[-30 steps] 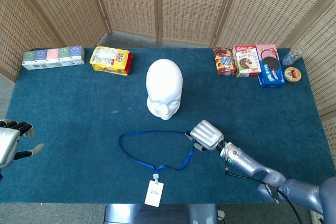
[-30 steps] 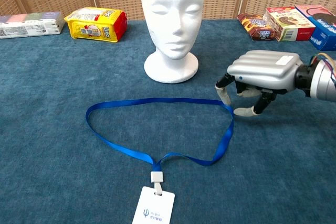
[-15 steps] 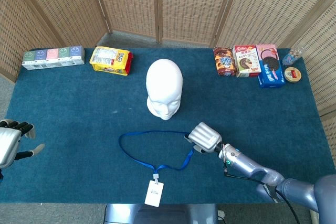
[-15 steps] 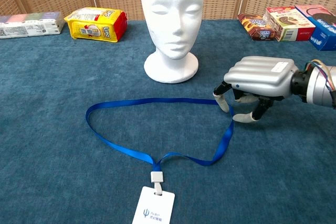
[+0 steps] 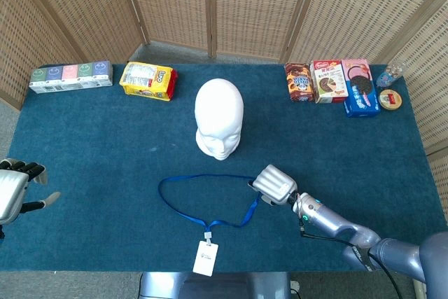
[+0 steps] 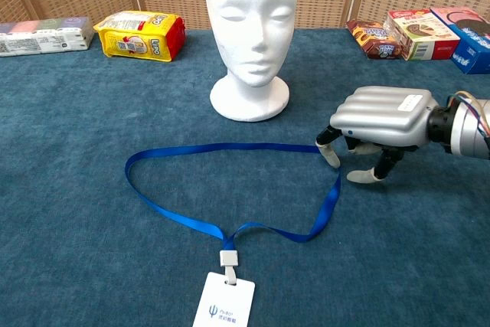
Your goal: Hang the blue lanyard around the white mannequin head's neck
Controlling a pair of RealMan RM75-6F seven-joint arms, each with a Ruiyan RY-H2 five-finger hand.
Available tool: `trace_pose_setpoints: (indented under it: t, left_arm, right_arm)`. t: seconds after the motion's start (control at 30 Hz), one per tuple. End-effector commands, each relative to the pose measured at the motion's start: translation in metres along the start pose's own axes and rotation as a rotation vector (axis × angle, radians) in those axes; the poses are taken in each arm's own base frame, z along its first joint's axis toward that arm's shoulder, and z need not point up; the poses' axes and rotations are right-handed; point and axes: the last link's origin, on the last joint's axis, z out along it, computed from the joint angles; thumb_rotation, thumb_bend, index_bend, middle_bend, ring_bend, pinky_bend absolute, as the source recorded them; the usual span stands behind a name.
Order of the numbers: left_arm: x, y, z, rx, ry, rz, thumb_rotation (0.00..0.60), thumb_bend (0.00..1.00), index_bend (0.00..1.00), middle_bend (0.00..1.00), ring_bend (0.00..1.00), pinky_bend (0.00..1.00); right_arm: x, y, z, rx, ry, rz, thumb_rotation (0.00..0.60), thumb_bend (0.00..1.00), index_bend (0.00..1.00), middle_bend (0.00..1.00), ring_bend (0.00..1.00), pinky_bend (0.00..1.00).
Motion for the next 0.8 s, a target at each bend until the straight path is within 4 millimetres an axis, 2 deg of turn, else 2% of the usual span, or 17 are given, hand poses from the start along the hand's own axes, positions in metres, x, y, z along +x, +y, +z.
trace_pose_setpoints:
  t: [0.03, 0.8]
  left_arm:
    - [0.0002, 0.0001, -0.0001, -0.001, 0.0, -0.001, 0.462, 0.15, 0.61, 0.59, 0.54, 0.38]
    - [-0.0003, -0.002, -0.0021, 0.0, -0.001, -0.007, 0.464, 0.15, 0.61, 0.59, 0.54, 0.38]
  right_arm:
    - [-0.0009, -0.0009, -0.0009, 0.004, -0.004, -0.007, 0.549, 0.37, 0.47, 1.0, 1.0, 1.0]
    - [-0.0061, -0.0045, 0.0009, -0.002, -0.017, -0.025, 0.55, 0.37, 0.47, 1.0, 1.0, 1.0]
